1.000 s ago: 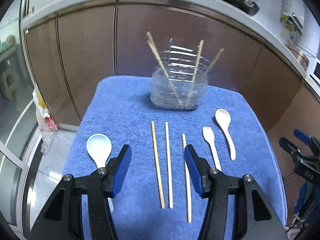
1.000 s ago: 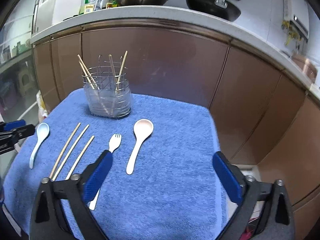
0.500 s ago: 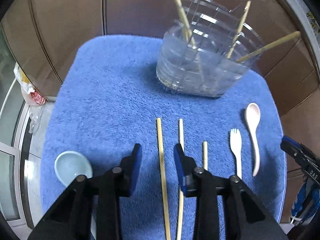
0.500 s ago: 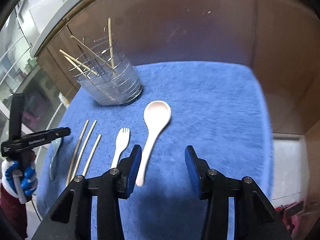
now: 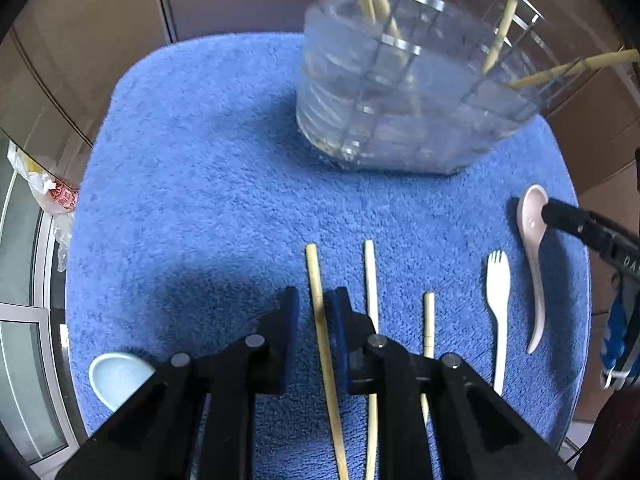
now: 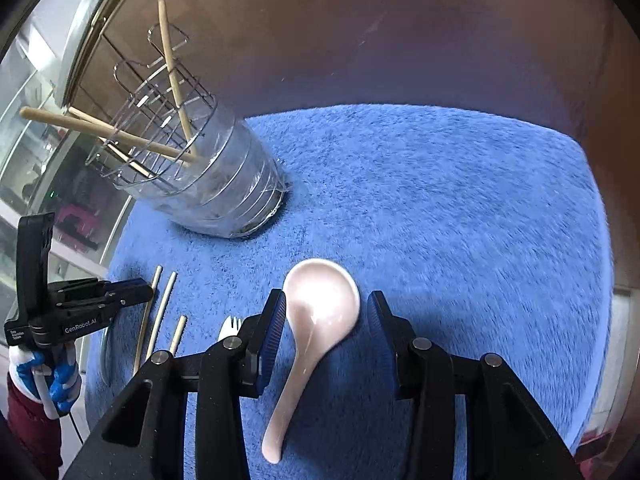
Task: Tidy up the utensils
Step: 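Lower the left tool onto a wooden chopstick while the right tool grasps the white spoon, then lift the chopstick with the left tool while the right tool carries the spoon over the holder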
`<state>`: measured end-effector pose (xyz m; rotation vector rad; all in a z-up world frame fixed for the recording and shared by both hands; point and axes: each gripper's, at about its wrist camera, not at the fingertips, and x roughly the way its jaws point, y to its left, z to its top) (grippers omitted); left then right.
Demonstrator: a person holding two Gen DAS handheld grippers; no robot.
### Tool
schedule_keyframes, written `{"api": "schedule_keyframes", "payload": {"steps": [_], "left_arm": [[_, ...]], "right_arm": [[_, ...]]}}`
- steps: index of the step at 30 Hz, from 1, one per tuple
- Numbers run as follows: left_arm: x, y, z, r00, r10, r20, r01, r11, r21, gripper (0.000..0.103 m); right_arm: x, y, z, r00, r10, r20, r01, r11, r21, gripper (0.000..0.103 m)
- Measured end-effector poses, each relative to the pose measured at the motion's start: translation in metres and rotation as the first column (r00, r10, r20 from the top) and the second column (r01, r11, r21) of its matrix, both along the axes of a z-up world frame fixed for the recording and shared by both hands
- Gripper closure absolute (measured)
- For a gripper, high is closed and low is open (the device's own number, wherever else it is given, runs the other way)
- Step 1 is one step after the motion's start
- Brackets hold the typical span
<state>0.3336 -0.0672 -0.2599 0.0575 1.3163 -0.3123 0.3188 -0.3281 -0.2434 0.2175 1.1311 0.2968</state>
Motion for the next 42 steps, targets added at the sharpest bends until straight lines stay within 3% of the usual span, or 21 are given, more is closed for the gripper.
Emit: {"api": "schedule_keyframes", "payload": {"steps": [5,7,12,15,18,23,26,31,36,39,42], "left_arm": [[0.009,-0.002,-0.001,1.0,-0.002,-0.008,0.002,1.0,0.006,0.089],[0.01,-0.003,0.0,1.0,0.007,0.001,-0.007,1.0,0.01,0.097],[-0.003,0.013,0.007,0.997,0.036,0.061,-0.033,0.998,-0.053,0.098],[-0.022,0.019,0.027,0.985,0.048,0.166,-0.033,0.995,-0.095,0.098],[-0.048,0.026,0.061,0.951,0.059,0.304,-0.016,0.99,-0.143,0.098],[-0.08,0.036,0.135,0.828,0.137,0.543,0.004,0.968,-0.25,0.098],[-0.084,0.043,0.187,0.714,0.221,0.664,0.014,0.944,-0.329,0.098],[-0.068,0.041,0.241,0.552,0.359,0.753,0.009,0.9,-0.436,0.098],[-0.04,0.021,0.253,0.426,0.451,0.784,-0.042,0.876,-0.481,0.098],[-0.027,0.01,0.247,0.374,0.474,0.797,-0.076,0.873,-0.483,0.098],[-0.011,0.003,0.231,0.334,0.49,0.805,-0.105,0.869,-0.484,0.098]], "right_arm": [[0.016,0.0,-0.009,0.998,0.049,-0.038,-0.049,0.999,-0.004,0.073],[0.021,0.0,-0.012,0.997,0.057,-0.042,-0.058,0.998,-0.008,0.096],[0.004,0.004,-0.002,0.997,0.079,0.025,-0.078,0.996,-0.054,0.097],[-0.018,0.008,0.014,0.991,0.083,0.103,-0.073,0.992,-0.103,0.097],[-0.041,0.013,0.038,0.978,0.079,0.195,-0.047,0.985,-0.165,0.097],[-0.068,0.035,0.096,0.917,0.078,0.39,0.008,0.977,-0.214,0.097],[-0.078,0.05,0.137,0.853,0.074,0.517,0.044,0.976,-0.213,0.097],[-0.077,0.074,0.193,0.708,0.026,0.705,0.135,0.976,-0.17,0.097],[-0.056,0.078,0.22,0.577,-0.054,0.815,0.244,0.964,-0.109,0.097],[-0.039,0.082,0.216,0.521,-0.064,0.851,0.305,0.946,-0.115,0.097],[-0.025,0.087,0.204,0.498,-0.067,0.864,0.342,0.932,-0.124,0.097]]}}
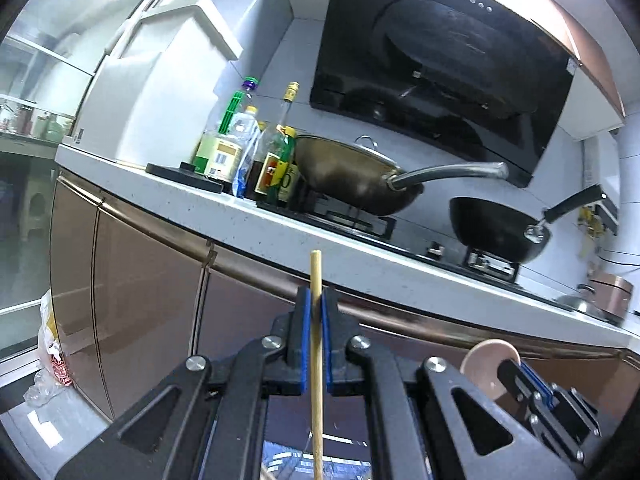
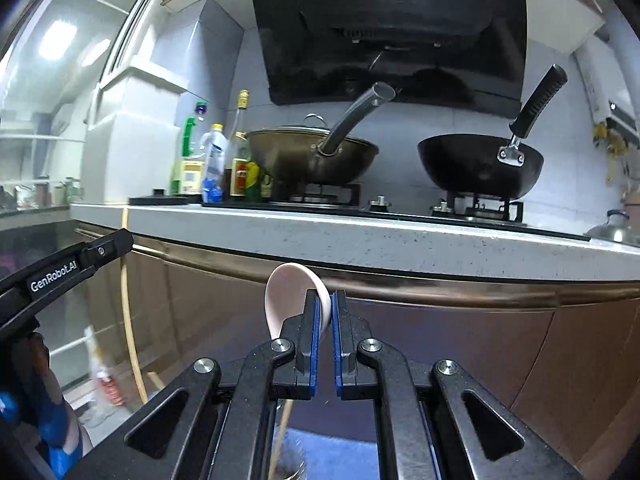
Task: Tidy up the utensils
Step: 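Lift the chopstick with the left tool while the right tool carries the spoon over the holder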
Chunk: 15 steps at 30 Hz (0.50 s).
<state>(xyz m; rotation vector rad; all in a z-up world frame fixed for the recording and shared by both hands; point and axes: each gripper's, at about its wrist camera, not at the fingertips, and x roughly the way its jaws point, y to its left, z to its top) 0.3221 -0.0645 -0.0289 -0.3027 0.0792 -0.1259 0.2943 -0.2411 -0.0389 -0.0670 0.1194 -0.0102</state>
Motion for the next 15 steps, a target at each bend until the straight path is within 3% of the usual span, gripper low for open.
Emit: {"api": "schedule_keyframes", "payload": {"steps": [6,11,13,15], "left_arm": [[0.021,-0.008,-0.043,0.998,0.056,0.021,-0.056,0.998,0.001,0.098],[0.019,-0.004,-0.064,0.999,0.039,-0.006,-0.039,0.999,0.009,0.095],[0.013,-0.002,-0.065,1.0,0.023,-0.011,-0.023,1.0,0.016,0.084],[0.008,0.001,-0.064,1.0,0.007,-0.021,-0.007,1.0,0.022,0.079]], "right_arm": [[0.011,0.003,-0.045,0.999,-0.035,0.009,0.035,0.999,-0.031,0.097],[0.004,0.004,-0.077,1.0,-0.015,-0.024,0.015,1.0,-0.024,0.092],[0.001,0.001,-0.083,0.999,-0.007,-0.041,0.007,1.0,-0.01,0.078],[-0.004,-0.003,-0.082,0.999,0.0,-0.045,0.001,1.0,0.011,0.071]]}}
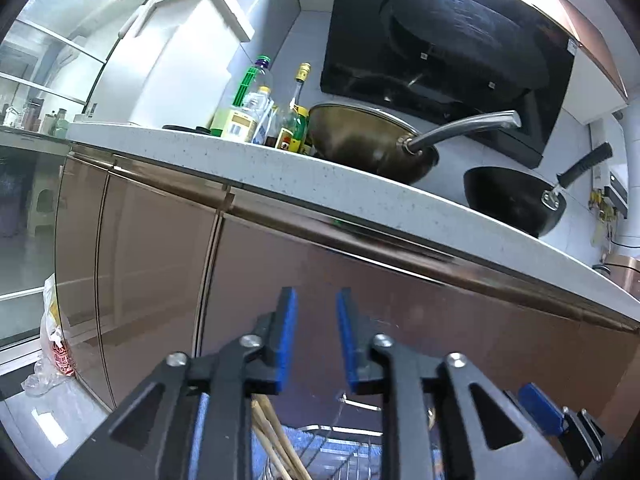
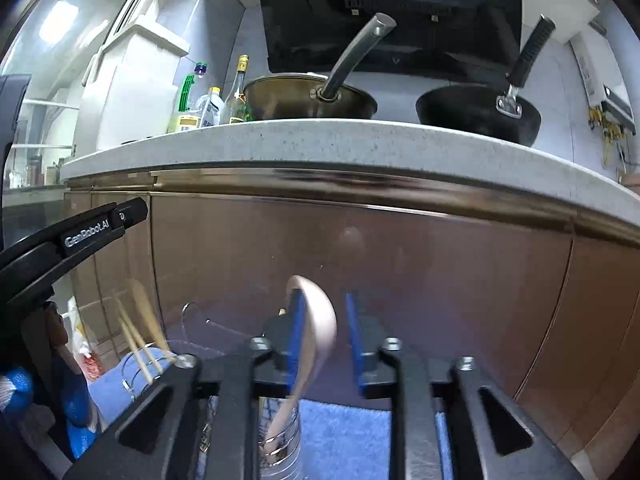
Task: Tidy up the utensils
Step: 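Lift the chopstick with the left tool while the right tool carries the spoon over the holder, then open the left tool over the holder while the right tool drops the spoon in, then close the left tool on a wooden chopstick while the right tool grasps the white fork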
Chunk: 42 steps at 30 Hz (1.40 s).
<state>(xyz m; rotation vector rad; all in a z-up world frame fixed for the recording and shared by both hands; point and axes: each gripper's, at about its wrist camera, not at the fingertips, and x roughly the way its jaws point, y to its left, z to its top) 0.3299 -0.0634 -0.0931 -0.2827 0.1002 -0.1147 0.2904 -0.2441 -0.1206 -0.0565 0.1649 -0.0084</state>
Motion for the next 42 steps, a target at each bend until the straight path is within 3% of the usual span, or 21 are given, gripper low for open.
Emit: {"api": "schedule_keyframes", "payload": {"steps": [9,13,21,29,35,42], "left_arm": [[-0.036,0.02,0.015,0.999,-0.016,-0.047,0.019,0.998,0.053,0.077],[-0.067,0.035,0.024,0.996,-0.011,-0.088,0.018,0.996,0.085,0.062],[-0.122,0.06,0.021,0.971,-0.031,-0.238,0.077,0.979,0.189,0.062],[-0.166,0.074,0.016,0.953,-0.044,-0.3,0.114,0.968,0.221,0.062],[-0.173,0.075,-0.005,0.897,-0.111,-0.427,0.209,0.959,0.19,0.062],[-0.154,0.065,-0.044,0.776,-0.182,-0.604,0.327,0.935,0.138,0.063]], "right_arm": [[-0.029,-0.008,0.018,1.0,0.005,-0.026,-0.004,0.999,0.05,0.07],[-0.054,-0.015,0.025,0.998,-0.01,-0.061,0.013,0.998,0.057,0.07],[-0.116,-0.028,0.028,0.984,-0.016,-0.176,0.023,0.999,0.038,0.07],[-0.177,-0.038,0.029,0.977,-0.019,-0.212,0.031,0.998,0.052,0.07],[-0.199,-0.038,0.029,0.961,-0.006,-0.277,0.025,0.997,0.066,0.07],[-0.189,-0.038,0.011,0.908,0.063,-0.415,-0.013,0.992,0.122,0.07]]}}
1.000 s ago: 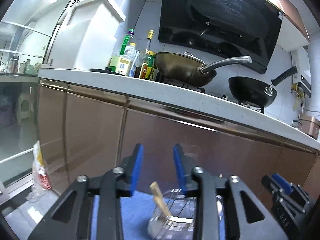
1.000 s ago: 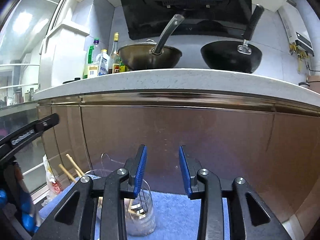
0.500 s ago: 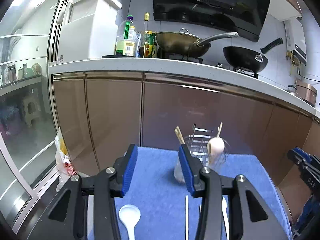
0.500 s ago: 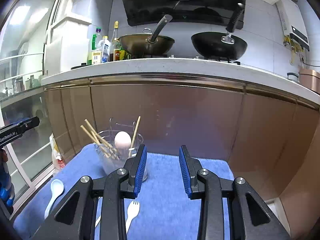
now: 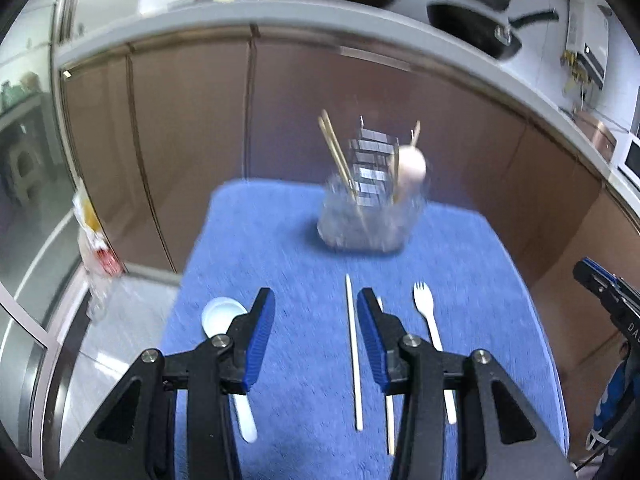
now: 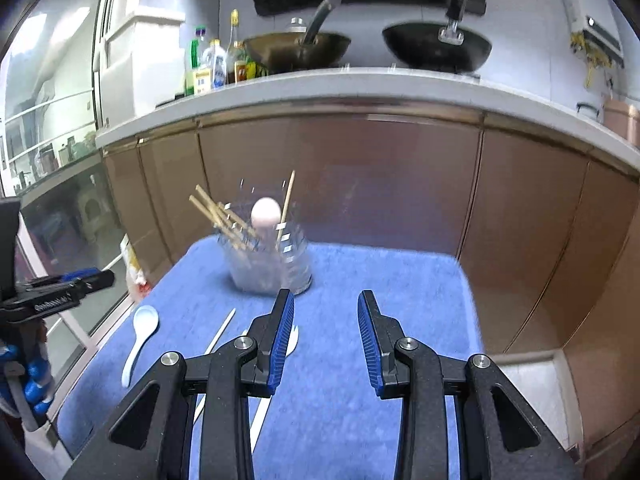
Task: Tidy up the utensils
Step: 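Close the left tool on a wooden chopstick while the right tool grasps the white fork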
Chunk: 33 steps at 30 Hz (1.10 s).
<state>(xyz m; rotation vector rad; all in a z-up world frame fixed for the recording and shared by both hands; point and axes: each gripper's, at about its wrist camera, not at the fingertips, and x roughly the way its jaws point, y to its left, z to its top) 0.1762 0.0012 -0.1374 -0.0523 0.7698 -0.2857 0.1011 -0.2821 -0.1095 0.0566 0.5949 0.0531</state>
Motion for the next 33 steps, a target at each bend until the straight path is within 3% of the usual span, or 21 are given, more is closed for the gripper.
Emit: {"api": "schedule_keyframes", "payload": {"steps": [6,11,17,20,26,33], "left_arm": [[0.029,-0.024,-0.032,0.99,-0.057,-0.129,0.062,0.997,0.039,0.063],[0.062,-0.038,-0.063,0.963,-0.085,-0.257,0.096,0.995,0.031,0.063],[0.091,-0.063,-0.089,0.922,-0.128,-0.366,0.164,0.984,0.067,0.066],[0.103,-0.073,-0.102,0.896,-0.137,-0.422,0.189,0.978,0.083,0.073],[0.121,-0.082,-0.115,0.869,-0.13,-0.477,0.206,0.972,0.111,0.079],[0.133,-0.093,-0.119,0.854,-0.144,-0.499,0.238,0.963,0.129,0.082]], "right_arm": [[0.03,0.001,-0.035,0.987,0.051,-0.152,-0.041,0.997,0.066,0.07],[0.053,0.003,-0.064,0.966,0.079,-0.247,-0.054,0.993,0.105,0.071],[0.086,0.01,-0.097,0.91,0.138,-0.391,-0.086,0.985,0.148,0.072],[0.103,0.016,-0.112,0.875,0.164,-0.456,-0.097,0.981,0.167,0.074],[0.136,0.035,-0.132,0.809,0.188,-0.557,-0.112,0.979,0.168,0.075],[0.164,0.053,-0.143,0.765,0.151,-0.626,-0.112,0.989,0.101,0.075]]}}
